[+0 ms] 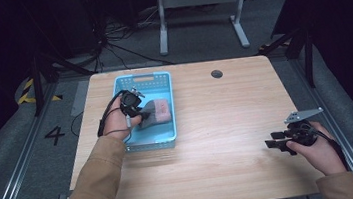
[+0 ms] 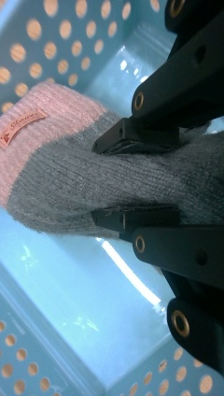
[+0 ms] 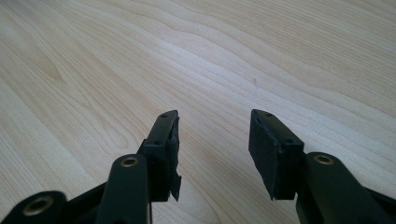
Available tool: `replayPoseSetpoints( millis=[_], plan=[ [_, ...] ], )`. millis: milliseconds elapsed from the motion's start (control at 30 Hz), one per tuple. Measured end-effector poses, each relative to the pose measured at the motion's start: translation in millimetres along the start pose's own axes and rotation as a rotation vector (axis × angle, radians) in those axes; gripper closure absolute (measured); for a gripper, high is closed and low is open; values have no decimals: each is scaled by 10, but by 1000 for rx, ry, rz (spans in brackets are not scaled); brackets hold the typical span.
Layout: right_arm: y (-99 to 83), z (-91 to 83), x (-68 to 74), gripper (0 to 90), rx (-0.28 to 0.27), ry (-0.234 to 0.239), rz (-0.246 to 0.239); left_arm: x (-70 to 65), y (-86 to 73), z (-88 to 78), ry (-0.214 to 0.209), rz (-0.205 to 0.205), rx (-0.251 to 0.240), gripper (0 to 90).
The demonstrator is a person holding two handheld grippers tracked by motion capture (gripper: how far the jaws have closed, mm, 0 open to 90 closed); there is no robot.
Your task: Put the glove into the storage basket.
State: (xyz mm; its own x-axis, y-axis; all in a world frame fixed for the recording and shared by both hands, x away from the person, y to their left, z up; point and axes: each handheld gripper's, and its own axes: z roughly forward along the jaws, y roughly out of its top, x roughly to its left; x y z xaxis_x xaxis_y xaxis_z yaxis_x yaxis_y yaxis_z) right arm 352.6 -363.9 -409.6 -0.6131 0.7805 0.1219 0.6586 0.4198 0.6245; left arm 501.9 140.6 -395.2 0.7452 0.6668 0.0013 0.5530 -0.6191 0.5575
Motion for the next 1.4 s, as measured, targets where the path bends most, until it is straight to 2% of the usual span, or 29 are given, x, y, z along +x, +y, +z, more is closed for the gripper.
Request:
replayPoseSetpoints(
  millis=[67, 333, 533, 600, 667, 733, 833, 867, 967, 1067, 1133, 1167, 1300, 1400],
  plan=[
    [0, 4, 0, 540, 1, 0, -6, 4, 11, 71, -1, 6, 34, 685],
    [-8, -10, 9, 538, -6, 2, -10, 21, 38, 168, -5, 18, 56, 682],
    [-26, 0, 16, 536, 0, 0, -10, 27, 91, 245, 24, 38, 79, 668],
    [-30, -4, 21, 535, -2, -1, -6, 35, 94, 285, 42, 28, 76, 627],
    [-32, -11, 17, 534, -4, -1, -8, 52, 83, 315, 78, 43, 46, 489],
    [-24, -13, 11, 532, -7, 0, -10, 67, 77, 320, 96, 49, 16, 403],
    [5, -3, 18, 524, -12, 2, -14, 71, 73, 286, 120, 54, -15, 348],
    [20, 3, 20, 524, -12, 4, -22, 63, 70, 267, 129, 46, -35, 332],
    [78, 31, 32, 520, -16, 13, -35, 27, 61, 175, 124, 20, -77, 322],
    [149, 74, 44, 514, -19, 22, -51, -67, 43, 38, 113, 17, -112, 319],
    [188, 107, 53, 511, -16, 28, -61, -166, 21, -69, 91, 12, -135, 320],
    [207, 130, 57, 509, -15, 31, -65, -224, 8, -133, 82, 23, -141, 320],
    [280, 239, 64, 503, -4, 46, -81, -586, -100, -394, 17, 53, -193, 313],
    [328, 331, 71, 497, 4, 51, -99, -838, -203, -506, -39, 79, -228, 306]
  ],
)
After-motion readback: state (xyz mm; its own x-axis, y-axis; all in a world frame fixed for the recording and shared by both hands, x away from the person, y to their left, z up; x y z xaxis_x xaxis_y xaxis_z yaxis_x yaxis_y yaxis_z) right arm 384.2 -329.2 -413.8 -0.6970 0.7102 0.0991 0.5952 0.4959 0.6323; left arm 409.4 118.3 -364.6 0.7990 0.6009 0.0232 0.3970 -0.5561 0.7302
